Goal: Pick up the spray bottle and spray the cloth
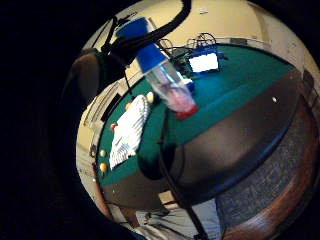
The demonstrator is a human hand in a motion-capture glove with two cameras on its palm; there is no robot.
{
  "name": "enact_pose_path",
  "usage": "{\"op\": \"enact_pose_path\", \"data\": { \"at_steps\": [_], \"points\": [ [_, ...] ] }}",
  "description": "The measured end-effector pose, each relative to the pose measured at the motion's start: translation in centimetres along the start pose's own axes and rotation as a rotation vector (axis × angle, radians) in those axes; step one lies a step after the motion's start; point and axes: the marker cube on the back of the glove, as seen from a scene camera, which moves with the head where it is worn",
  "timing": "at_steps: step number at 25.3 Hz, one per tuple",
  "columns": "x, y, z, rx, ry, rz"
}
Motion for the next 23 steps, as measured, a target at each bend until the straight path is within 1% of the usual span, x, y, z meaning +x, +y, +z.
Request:
{"op": "enact_pose_path", "data": {
  "at_steps": [3, 7, 12, 23],
  "points": [
    [1.6, -1.0, 0.0, 0.019, -0.012, 0.055],
    [3.7, -1.4, -0.1, -0.021, -0.051, 0.105],
    [5.2, -3.2, 1.1, -0.07, -0.143, 0.143],
    [5.5, -8.8, 4.9, -0.121, -0.275, 0.259]
  ]
}}
